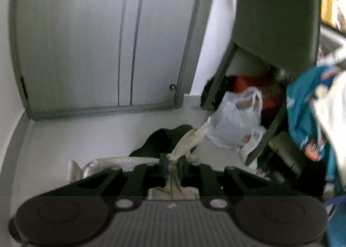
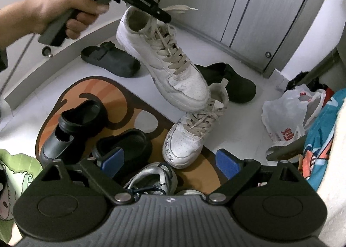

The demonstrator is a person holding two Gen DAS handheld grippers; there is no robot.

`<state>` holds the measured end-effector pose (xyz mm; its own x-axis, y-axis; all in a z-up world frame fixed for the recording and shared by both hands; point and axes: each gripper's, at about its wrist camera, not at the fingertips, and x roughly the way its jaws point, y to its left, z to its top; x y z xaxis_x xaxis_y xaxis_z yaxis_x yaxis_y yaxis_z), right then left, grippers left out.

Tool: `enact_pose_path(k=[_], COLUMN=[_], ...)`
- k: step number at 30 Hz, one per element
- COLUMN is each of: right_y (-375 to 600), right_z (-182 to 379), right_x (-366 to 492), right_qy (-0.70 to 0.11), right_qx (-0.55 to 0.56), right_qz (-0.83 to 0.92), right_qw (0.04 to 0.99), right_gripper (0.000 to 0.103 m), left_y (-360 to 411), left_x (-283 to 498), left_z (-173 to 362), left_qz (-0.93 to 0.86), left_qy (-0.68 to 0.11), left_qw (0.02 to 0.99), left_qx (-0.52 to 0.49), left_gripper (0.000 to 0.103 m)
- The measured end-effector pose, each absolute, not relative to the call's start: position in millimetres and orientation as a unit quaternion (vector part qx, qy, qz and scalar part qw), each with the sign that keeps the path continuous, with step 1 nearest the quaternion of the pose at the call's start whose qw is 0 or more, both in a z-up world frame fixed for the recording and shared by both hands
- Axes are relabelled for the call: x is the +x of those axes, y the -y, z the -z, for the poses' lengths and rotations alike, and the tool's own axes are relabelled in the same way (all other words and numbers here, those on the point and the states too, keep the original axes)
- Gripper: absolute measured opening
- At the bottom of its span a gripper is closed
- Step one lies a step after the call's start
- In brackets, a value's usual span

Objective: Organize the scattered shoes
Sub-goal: 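Lift the plain white sneaker off the floor with the left tool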

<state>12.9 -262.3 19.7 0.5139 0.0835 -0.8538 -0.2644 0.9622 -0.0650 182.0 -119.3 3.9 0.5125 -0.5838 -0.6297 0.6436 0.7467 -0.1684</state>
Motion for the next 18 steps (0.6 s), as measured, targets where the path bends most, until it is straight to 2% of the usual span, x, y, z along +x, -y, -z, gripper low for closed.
enact_pose_path(k=[9,18], right_y=[264,251], right_z=[-22,-32], right_x=[14,8], right_qy=[-0.473,-0.45], right_qx=[-0.09,-0.087], right_qz=[-0.111,-0.154], right_qw=[0.87,0.876], right_gripper=[0.095,0.095], left_y=[109,109], left_x=[125,93], left_z=[-36,-44], left_qz=[0.37,0.386], left_qy=[-0.317,-0.331], left_qw=[0.872,0.861], left_qx=[0.048,0.022], left_gripper=[0.01,0.01])
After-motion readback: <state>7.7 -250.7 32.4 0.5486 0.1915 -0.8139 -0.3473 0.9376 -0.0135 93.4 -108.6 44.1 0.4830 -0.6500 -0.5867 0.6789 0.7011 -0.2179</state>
